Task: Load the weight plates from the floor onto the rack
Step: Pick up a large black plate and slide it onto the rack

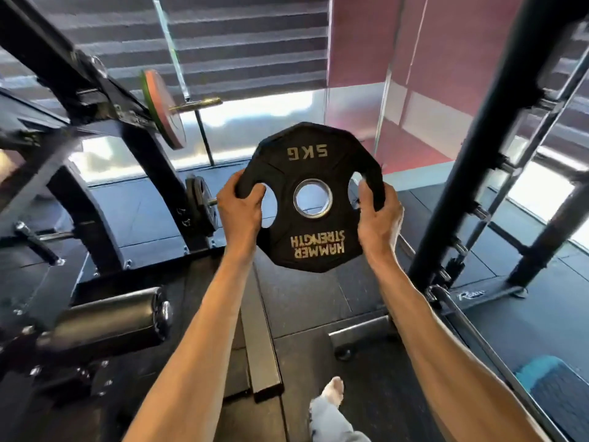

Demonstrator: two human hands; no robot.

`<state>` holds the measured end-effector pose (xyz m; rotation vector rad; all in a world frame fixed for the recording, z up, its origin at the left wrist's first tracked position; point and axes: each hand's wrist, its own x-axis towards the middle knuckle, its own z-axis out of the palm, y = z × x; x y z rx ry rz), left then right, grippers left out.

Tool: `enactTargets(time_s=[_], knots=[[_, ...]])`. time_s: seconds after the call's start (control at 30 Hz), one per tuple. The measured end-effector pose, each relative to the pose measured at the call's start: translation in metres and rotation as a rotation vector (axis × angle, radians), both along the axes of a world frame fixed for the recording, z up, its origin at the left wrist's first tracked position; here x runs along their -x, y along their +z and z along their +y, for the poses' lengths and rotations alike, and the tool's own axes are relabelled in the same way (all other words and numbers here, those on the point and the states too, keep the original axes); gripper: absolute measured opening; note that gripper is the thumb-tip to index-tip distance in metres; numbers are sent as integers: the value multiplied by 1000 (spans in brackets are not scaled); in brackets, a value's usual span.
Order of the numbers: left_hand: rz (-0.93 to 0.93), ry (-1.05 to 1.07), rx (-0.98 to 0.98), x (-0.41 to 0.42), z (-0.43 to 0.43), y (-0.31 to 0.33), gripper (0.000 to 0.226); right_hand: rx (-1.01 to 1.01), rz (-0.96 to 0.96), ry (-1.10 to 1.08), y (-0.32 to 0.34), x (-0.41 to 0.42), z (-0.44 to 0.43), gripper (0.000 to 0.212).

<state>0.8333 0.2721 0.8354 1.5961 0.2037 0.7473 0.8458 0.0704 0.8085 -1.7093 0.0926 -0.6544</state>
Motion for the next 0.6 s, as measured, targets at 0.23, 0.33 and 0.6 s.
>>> enactTargets(time_s=[0.23, 0.33, 0.6], knots=[[-108, -9, 111, -203, -5, 68, 10, -79, -124, 14, 78, -202, -8, 30], [-122, -34, 122, -260, -12, 86, 10, -85, -154, 35, 102, -260, -15, 21], [-180, -119, 136, -443, -35, 105, 9, -98, -192, -70, 121, -421, -34, 28]])
